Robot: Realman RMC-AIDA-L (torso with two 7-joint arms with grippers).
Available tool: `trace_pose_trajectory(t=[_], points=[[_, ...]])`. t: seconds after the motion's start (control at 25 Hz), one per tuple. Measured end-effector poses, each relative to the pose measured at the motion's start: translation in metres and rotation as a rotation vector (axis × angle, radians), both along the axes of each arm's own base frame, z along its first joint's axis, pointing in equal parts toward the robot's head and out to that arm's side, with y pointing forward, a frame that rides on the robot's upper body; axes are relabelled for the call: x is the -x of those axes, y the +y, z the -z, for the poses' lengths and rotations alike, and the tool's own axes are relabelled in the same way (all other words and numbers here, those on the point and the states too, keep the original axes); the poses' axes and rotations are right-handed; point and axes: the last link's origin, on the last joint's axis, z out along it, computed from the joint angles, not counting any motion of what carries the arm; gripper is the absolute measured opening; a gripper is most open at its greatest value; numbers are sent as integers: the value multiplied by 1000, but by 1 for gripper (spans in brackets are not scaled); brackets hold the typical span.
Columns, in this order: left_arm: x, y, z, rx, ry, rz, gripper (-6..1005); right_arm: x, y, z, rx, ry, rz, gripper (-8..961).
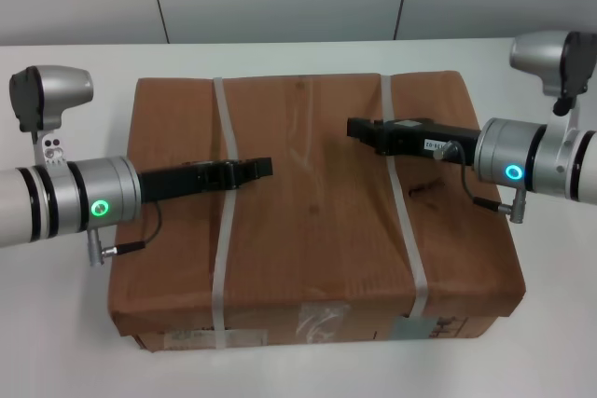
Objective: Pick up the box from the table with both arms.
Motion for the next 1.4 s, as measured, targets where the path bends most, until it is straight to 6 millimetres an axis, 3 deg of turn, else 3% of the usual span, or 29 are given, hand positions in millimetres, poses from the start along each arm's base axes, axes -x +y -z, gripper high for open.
trace_pose_trajectory(t=[0.04, 0.48, 1.4], points=[[0, 0, 0, -1, 0, -1, 154, 0, 0, 0, 1, 12, 12, 60], [1, -1, -1, -7, -5, -4, 93, -7, -5, -2, 0, 33, 48, 37], [-34, -10, -18, 51, -181, 163, 95, -15, -26, -27, -101, 208, -6, 39]])
